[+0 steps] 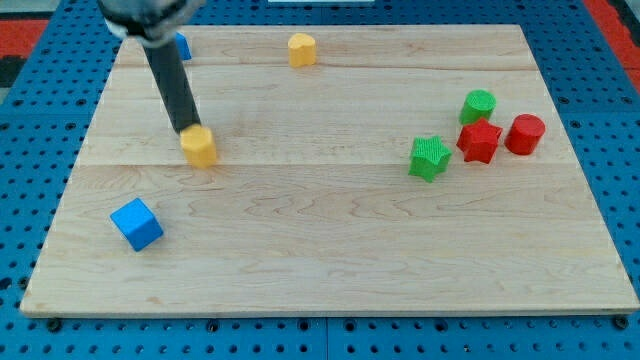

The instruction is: Push yellow heart closer to yellow hexagon

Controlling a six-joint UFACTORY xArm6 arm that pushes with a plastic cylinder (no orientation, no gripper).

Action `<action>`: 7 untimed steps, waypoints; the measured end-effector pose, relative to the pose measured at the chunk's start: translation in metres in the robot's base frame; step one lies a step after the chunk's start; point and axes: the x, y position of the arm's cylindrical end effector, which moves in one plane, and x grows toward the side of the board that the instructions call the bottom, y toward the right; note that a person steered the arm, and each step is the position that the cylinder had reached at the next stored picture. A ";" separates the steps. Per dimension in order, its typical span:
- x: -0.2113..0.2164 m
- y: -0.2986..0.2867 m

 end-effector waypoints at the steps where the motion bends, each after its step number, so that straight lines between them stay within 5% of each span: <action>1: 0.001 0.025; 2: 0.015 0.050; 4: 0.042 -0.012; 7: -0.193 0.254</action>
